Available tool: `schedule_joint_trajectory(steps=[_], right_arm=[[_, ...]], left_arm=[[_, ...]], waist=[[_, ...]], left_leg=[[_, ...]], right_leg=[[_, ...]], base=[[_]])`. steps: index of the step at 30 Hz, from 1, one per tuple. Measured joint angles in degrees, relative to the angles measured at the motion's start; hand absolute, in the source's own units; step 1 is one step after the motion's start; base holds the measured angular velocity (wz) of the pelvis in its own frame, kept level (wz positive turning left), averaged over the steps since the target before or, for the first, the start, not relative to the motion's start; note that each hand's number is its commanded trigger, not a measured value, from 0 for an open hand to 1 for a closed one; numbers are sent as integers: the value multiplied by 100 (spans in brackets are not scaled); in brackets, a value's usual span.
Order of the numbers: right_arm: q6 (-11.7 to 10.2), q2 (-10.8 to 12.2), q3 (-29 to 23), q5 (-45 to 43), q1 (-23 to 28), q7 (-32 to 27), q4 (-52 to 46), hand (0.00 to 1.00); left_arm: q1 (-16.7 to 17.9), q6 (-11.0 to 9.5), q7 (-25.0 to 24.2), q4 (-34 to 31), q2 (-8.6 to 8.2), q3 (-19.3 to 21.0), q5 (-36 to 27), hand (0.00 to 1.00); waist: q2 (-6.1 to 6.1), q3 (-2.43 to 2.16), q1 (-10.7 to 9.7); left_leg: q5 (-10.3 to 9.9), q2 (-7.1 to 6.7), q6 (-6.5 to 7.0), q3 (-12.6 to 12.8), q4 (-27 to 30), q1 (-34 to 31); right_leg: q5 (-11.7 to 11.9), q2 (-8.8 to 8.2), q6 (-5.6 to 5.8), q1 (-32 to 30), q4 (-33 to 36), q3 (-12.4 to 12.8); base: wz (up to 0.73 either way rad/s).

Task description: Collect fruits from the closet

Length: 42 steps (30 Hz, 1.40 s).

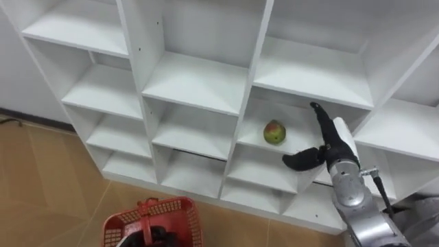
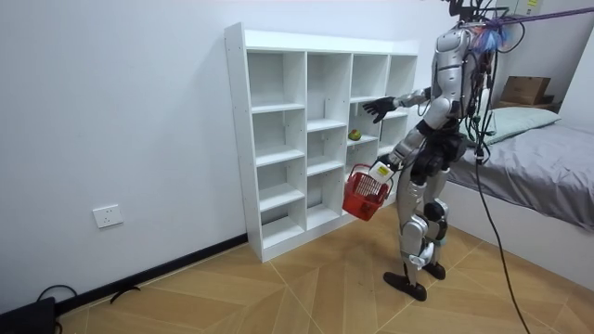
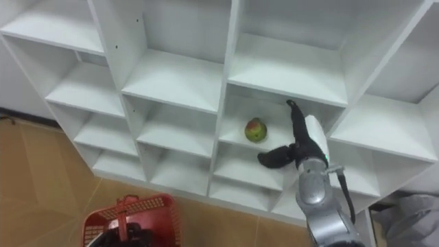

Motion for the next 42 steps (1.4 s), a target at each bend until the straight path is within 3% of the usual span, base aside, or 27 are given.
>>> schedule_joint_trajectory(steps=[3, 5, 14, 17, 26, 29, 42], right_arm=[[-146, -9, 208, 362, -541, -206, 703, 0], [-218, -6, 300, 364, -829, -263, 1157, 0], [-371, -9, 466, 703, -1065, -369, 1813, 0], [-372, -15, 463, 789, -1088, -536, 1849, 0], [-413, -94, 407, 492, -1645, -827, 2267, 0], [-488, -141, 410, 491, -1714, -857, 2269, 0], [-502, -234, 416, 312, -1741, -1014, 2368, 0]], left_arm=[[-201, -5, 9, 119, 52, -19, -65, 100], [-521, -31, 12, 307, 3, -72, -54, 100], [-829, -206, 65, 386, -89, -177, -58, 100], [-927, -212, 123, 386, -110, -177, -56, 100], [-987, -233, 110, 426, -57, -179, 17, 100], [-998, -241, 111, 430, -46, -185, 8, 100], [-1362, -360, 126, 631, -33, -237, -3, 100]], waist=[[-133, 56, 3], [-178, 82, 143], [-262, 139, 336], [-312, 188, 434], [-276, 238, 463], [-278, 272, 479], [-284, 315, 545]], left_leg=[[-3, 23, -4, -68, 135, -301], [-2, 47, -5, -80, 232, -580], [1, 87, -3, -152, 416, -1174], [0, 99, -4, -168, 452, -1290], [2, 105, -10, -201, 537, -1628], [3, 106, -9, -203, 544, -1704], [3, 103, -7, -128, 616, -1911]], right_leg=[[29, 17, -27, -200, 5, -48], [89, 30, -48, -430, 10, -94], [114, 16, -56, -942, 95, -159], [128, 23, -74, -1048, 100, -158], [147, 11, -91, -1359, 178, -281], [147, -11, -91, -1429, 181, -293], [147, -17, -91, -1676, 289, -189]], base=[[14], [0], [4], [-1], [3], [2], [-2]])
